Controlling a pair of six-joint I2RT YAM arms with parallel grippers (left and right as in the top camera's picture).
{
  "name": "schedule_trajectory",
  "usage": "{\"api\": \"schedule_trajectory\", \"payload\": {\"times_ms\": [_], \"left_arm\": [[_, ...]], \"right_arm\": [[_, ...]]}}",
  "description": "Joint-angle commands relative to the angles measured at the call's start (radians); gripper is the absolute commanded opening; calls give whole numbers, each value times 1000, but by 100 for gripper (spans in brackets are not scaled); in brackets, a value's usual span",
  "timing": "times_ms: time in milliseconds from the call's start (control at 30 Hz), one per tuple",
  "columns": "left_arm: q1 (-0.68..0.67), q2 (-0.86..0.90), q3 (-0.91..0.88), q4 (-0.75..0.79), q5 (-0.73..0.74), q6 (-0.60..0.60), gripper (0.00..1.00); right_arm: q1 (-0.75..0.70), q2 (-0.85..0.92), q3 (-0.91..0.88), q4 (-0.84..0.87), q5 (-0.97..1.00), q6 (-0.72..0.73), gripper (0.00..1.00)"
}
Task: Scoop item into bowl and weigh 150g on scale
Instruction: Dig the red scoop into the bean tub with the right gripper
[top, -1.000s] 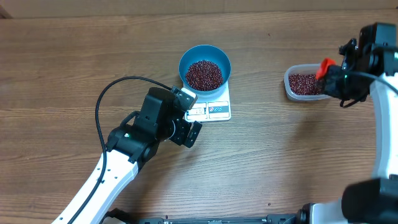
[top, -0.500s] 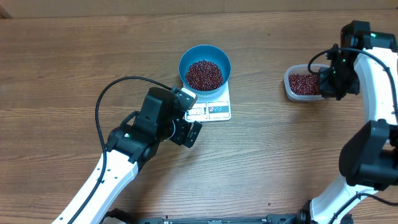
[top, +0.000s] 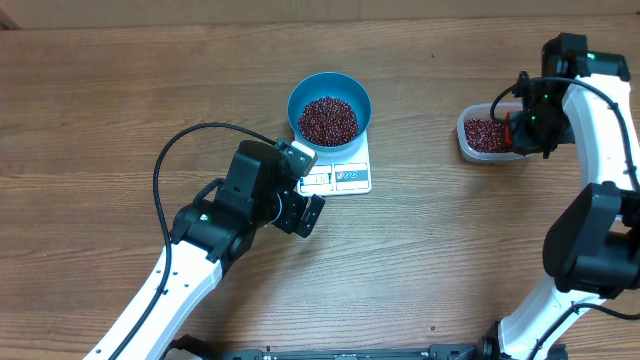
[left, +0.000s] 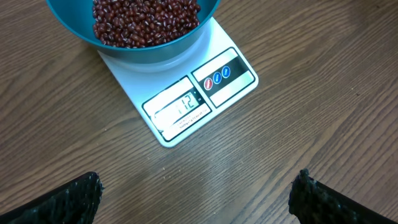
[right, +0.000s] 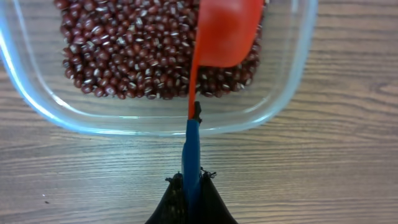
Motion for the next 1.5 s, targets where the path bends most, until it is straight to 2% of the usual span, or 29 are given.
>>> {"api": "schedule_trajectory", "payload": {"times_ms": [0, 333, 600, 1133, 1467], "left_arm": [[5, 3, 21, 1, -6, 9, 100], [5, 3, 21, 1, -6, 9, 100], [5, 3, 21, 1, -6, 9, 99], [5, 3, 21, 1, -6, 9, 100], [5, 3, 21, 1, -6, 9, 100]], "right_arm": [[45, 26, -13, 11, -17, -71, 4], [97, 26, -13, -4, -56, -77, 4], [68, 25, -13, -11, -224, -100, 4], [-131, 26, -13, -61, -535, -100, 4], [-199, 26, -13, -87, -567, -100, 4]]}}
